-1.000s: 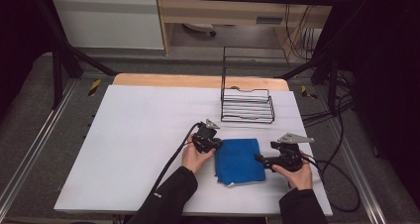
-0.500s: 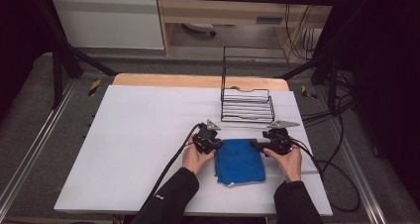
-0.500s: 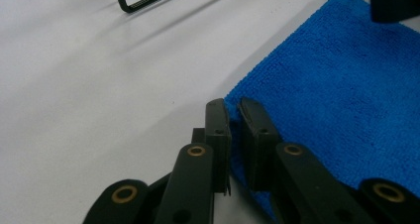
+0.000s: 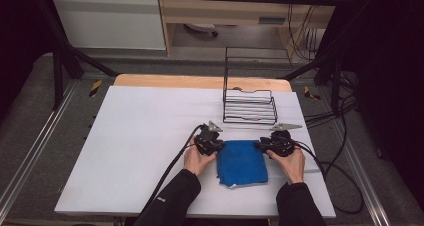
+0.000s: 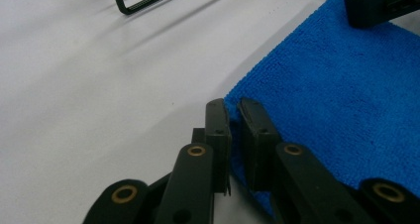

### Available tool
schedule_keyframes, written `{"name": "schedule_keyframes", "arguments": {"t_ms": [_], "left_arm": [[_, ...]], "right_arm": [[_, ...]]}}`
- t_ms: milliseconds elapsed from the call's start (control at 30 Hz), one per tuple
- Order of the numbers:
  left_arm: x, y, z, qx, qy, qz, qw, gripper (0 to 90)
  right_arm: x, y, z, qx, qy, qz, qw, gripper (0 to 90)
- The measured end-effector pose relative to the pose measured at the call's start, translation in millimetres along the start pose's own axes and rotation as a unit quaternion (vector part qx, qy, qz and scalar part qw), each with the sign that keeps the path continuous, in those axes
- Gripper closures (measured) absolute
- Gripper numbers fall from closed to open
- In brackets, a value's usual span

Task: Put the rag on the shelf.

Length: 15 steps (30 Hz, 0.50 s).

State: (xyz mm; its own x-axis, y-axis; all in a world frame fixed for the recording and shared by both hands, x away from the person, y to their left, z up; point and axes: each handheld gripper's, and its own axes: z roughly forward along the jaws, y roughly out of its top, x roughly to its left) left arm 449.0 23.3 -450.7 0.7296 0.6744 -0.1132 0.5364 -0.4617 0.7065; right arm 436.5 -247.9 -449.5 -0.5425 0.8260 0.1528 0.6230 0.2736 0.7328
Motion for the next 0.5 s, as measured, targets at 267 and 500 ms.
{"name": "schedule_keyframes", "arguments": {"t_ms": [267, 500], "left_arm": [[1.2, -0.3, -0.1, -0.001, -0.004, -0.003, 1.0000, 82.8], [3.6, -0.3, 0.0, -0.003, -0.012, -0.019, 0.9998, 83.2]], "right_arm": [[1.5, -1.1, 2.0, 0.023, 0.013, 0.013, 0.9996, 71.7], [1.3, -0.2, 1.7, 0.034, 0.030, 0.033, 0.9984, 81.0]]}}
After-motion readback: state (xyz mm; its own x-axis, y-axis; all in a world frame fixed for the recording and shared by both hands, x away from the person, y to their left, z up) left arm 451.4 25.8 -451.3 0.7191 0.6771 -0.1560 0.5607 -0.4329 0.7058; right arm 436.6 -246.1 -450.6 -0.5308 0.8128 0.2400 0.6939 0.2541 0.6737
